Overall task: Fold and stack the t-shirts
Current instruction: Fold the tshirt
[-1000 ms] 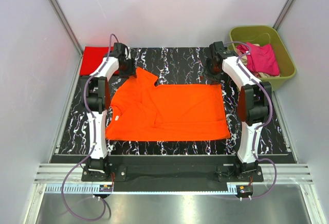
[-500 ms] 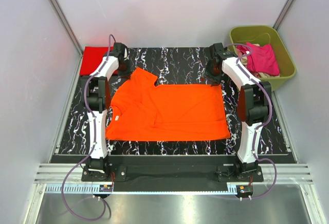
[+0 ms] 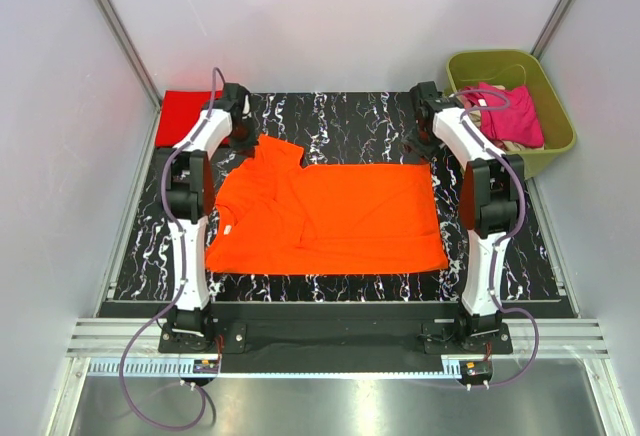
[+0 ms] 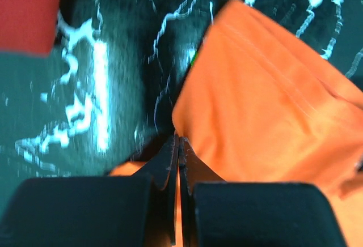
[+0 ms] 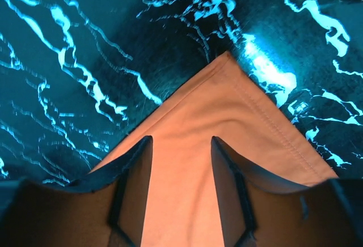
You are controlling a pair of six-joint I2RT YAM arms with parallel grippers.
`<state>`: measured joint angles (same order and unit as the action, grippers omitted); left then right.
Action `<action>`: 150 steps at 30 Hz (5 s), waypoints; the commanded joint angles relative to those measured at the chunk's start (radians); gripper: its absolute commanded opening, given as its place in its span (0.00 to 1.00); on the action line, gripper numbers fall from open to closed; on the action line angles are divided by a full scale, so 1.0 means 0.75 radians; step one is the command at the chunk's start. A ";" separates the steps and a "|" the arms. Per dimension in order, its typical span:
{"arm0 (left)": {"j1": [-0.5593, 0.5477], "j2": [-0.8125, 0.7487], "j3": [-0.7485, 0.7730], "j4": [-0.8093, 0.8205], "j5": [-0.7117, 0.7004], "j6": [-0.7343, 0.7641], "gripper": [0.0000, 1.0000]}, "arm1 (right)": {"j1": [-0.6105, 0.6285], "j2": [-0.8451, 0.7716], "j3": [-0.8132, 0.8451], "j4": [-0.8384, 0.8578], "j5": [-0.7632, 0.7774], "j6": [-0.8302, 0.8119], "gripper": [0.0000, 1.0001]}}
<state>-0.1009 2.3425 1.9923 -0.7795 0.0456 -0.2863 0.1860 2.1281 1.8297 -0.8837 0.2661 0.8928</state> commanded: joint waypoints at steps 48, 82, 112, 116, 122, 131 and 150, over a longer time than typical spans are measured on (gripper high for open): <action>-0.015 -0.252 -0.047 0.011 0.078 -0.070 0.00 | 0.053 0.458 0.360 -0.163 0.077 0.014 0.33; -0.015 -0.681 -0.429 0.035 -0.006 -0.044 0.00 | 0.055 -0.068 -0.118 0.033 -0.066 -0.235 0.00; -0.015 -1.221 -1.030 0.060 -0.153 -0.085 0.00 | 0.092 -0.491 -0.750 0.217 -0.128 -0.178 0.00; -0.015 -1.278 -1.110 0.062 -0.163 -0.095 0.00 | 0.092 -0.530 -0.812 0.233 -0.116 -0.178 0.00; -0.015 -1.348 -1.210 0.072 -0.163 -0.132 0.00 | 0.092 -0.565 -0.863 0.235 -0.105 -0.186 0.00; -0.017 -1.407 -1.308 0.094 -0.177 -0.164 0.00 | 0.092 -0.614 -0.914 0.239 -0.120 -0.178 0.00; -0.017 -1.415 -1.445 0.111 -0.228 -0.220 0.00 | 0.090 -0.581 -1.008 0.280 -0.158 -0.176 0.00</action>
<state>-0.1108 1.3010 0.9245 -0.7269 -0.0830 -0.4389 0.2489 1.6836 1.0859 -0.6910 0.1375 0.7567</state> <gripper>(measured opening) 0.008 0.011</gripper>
